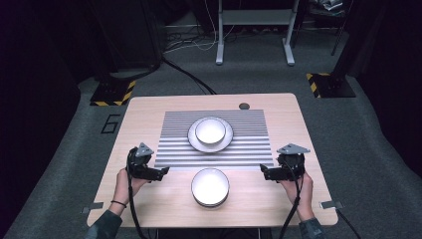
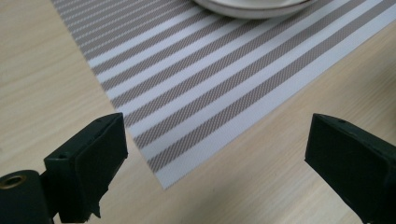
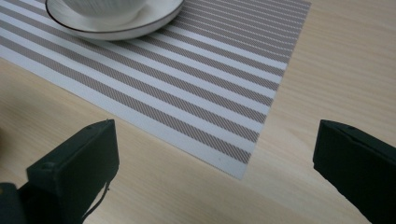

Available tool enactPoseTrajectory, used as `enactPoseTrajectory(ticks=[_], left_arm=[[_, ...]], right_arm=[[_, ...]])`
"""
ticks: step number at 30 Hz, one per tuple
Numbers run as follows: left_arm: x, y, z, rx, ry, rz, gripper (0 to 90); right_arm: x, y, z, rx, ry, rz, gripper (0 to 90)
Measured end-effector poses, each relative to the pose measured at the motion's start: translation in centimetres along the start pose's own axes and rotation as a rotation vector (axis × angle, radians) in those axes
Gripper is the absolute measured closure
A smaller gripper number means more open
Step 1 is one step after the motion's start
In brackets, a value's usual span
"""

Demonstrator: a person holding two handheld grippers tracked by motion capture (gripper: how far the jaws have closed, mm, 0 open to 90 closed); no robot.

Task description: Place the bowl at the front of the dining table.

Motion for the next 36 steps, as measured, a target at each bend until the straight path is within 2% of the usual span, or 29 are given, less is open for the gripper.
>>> enactPoseTrajectory(ticks=[7, 13, 16, 20, 23, 25, 28, 30, 36], left_arm=[[-3.4, 0.2, -1.0, 0.003, 0.068, -0.01, 5.3], [-5.8, 0.5, -1.7, 0.015, 0.114, -0.007, 5.3], [-6.8, 0.5, -2.0, 0.03, 0.129, -0.011, 5.3], [-7.9, 0.0, -2.3, 0.041, 0.154, -0.017, 5.3], [-8.2, -0.3, -2.6, 0.058, 0.15, -0.015, 5.4], [-8.4, -0.5, -2.7, 0.062, 0.167, -0.008, 5.9], [-8.4, -0.7, -2.8, 0.089, 0.169, 0.021, 8.3], [-8.4, -0.7, -2.9, 0.098, 0.169, 0.027, 8.1], [-8.5, -0.7, -3.2, 0.117, 0.183, 0.026, 7.2]], right_arm=[[-2.9, 0.5, 1.1, -0.02, -0.022, -0.013, 0.0], [-5.3, 0.9, 2.3, -0.038, -0.07, -0.022, 0.0], [-6.4, 0.6, 3.0, -0.053, -0.083, -0.032, 0.0], [-7.9, -0.5, 3.7, -0.044, -0.111, -0.069, 0.0], [-8.6, -1.1, 4.1, -0.041, -0.12, -0.087, 0.0], [-9.0, -1.6, 4.2, -0.026, -0.124, -0.104, 0.0], [-9.3, -1.9, 4.2, -0.052, -0.077, -0.091, 0.0], [-9.3, -1.9, 4.3, -0.05, -0.065, -0.084, 0.0], [-9.3, -2.0, 4.2, -0.058, -0.078, -0.082, 0.0]])
Point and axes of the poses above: each handheld gripper's, and its own axes: y roughly backward along the jaws, x roughly out of its top, z roughly to its right, the point moved 8 cm from there along -y, roughly forward along the jaws, and after that the axes turned 6 degrees about -z, right-handed, at the moved point
